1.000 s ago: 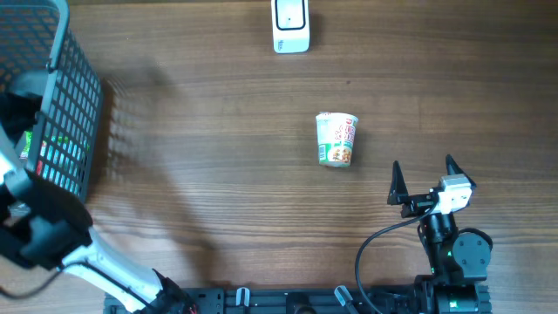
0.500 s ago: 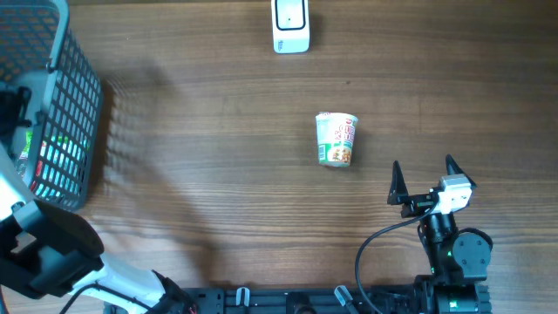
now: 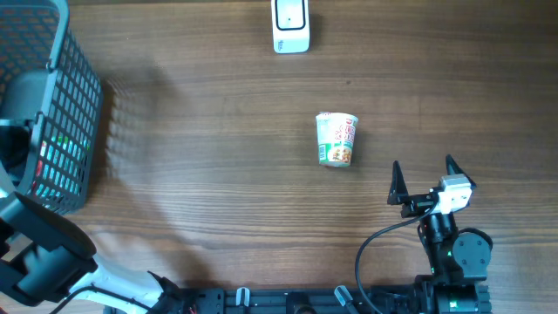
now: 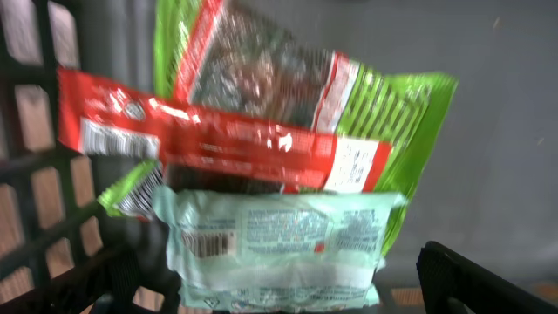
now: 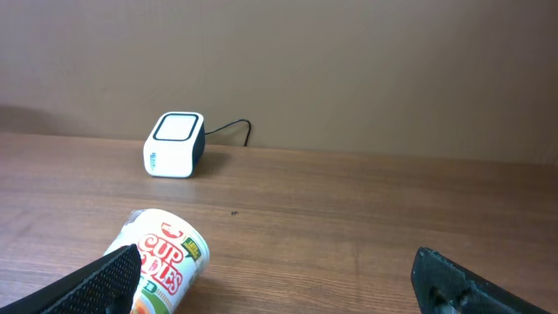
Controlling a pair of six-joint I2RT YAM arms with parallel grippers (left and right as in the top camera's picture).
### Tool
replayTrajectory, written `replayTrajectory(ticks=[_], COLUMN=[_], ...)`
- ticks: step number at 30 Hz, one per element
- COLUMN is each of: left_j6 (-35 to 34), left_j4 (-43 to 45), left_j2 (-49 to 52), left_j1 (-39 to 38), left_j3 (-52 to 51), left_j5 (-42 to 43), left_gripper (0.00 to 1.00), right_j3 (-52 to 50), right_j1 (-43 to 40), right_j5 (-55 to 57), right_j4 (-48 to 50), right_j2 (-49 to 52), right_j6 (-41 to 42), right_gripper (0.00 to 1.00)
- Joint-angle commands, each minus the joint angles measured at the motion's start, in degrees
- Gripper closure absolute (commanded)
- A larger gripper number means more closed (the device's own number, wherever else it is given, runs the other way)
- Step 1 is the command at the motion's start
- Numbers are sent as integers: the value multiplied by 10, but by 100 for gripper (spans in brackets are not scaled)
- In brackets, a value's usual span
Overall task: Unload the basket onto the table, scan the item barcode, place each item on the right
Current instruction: 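Lower the left gripper into the basket and grasp the pale green packet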
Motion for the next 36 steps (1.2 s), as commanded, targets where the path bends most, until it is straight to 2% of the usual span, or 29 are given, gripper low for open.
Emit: replayTrajectory(ticks=[1, 5, 15, 21, 26, 30, 32, 36], left_j6=[-5, -4, -4, -4, -4, -4, -4, -4], left_j4=[4, 12, 122, 130, 131, 150, 153, 154], left_j2=[3, 3, 6, 6, 7, 7, 4, -19], left_j1=[-14, -19, -27, -27, -27, -27, -27, -27], left_j3=[-6, -18, -127, -136, -148, -169, -168, -164], left_j5=[16, -12, 17, 18, 19, 19, 21, 21], left_gripper=[0, 0, 0, 0, 17, 45, 64, 78], right_j3=[0, 0, 0, 0, 0, 0, 0, 0], right_j1=[-3, -3, -3, -3, -3, -3, -3, -3], right_j5=[-1, -1, -1, -1, -1, -1, -1, -1], right_j4=[3, 3, 3, 3, 3, 3, 3, 3], right_j2=[-3, -3, -3, -3, -3, -3, -3, -3], right_j6=[0, 0, 0, 0, 0, 0, 0, 0], right_gripper=[0, 0, 0, 0, 0, 0, 0, 0])
